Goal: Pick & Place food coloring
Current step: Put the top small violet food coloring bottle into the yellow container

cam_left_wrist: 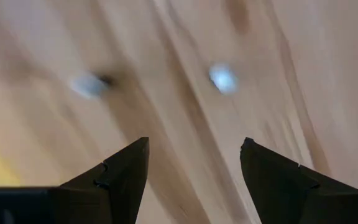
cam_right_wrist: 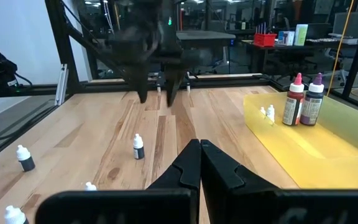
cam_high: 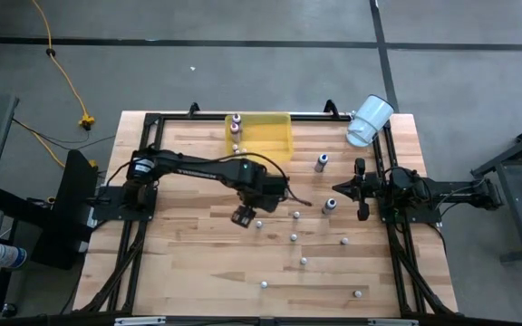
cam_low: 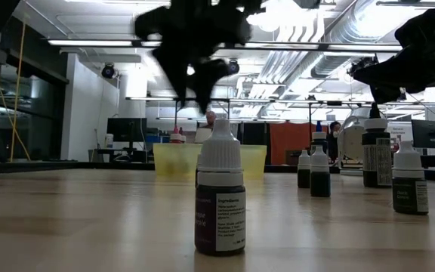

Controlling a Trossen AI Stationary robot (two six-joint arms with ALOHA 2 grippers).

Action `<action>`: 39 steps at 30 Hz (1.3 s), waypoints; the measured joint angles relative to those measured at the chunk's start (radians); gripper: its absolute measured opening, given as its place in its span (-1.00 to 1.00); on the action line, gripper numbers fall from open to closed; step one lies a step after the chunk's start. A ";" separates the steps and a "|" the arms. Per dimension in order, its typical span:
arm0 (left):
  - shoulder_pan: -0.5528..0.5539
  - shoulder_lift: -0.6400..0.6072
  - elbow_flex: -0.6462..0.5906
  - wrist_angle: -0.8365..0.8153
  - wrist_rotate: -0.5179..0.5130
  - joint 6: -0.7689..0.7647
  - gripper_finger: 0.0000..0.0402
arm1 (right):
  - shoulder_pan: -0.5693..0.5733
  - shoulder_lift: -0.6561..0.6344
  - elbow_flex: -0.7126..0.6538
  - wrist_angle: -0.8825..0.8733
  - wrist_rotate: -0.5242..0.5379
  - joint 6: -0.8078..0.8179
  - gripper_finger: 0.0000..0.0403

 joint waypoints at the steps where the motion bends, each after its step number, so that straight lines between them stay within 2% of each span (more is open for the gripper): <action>1: -0.001 0.007 -0.005 0.001 0.018 0.009 0.20 | 0.000 -0.001 0.000 0.000 0.000 0.000 -1.00; 3: -0.008 0.022 -0.006 0.068 0.060 0.034 0.20 | 0.000 0.000 0.000 0.000 0.000 0.000 -1.00; 7: -0.007 0.039 -0.011 0.088 0.107 0.098 0.20 | 0.000 0.000 0.000 0.000 0.000 0.000 -1.00; 18: -0.027 0.092 -0.015 0.124 0.112 0.135 0.20 | 0.000 0.000 0.000 0.000 0.000 0.000 -1.00; 25: -0.054 0.130 -0.012 0.174 0.098 0.072 0.20 | 0.000 0.000 0.000 0.000 0.000 0.000 -1.00; 32: -0.064 0.133 -0.028 0.181 -0.003 -0.031 0.20 | 0.000 0.000 0.000 0.001 0.000 0.000 -1.00; 39: -0.070 0.133 -0.064 0.190 -0.001 -0.152 0.20 | 0.000 0.000 0.000 0.002 0.000 0.000 -1.00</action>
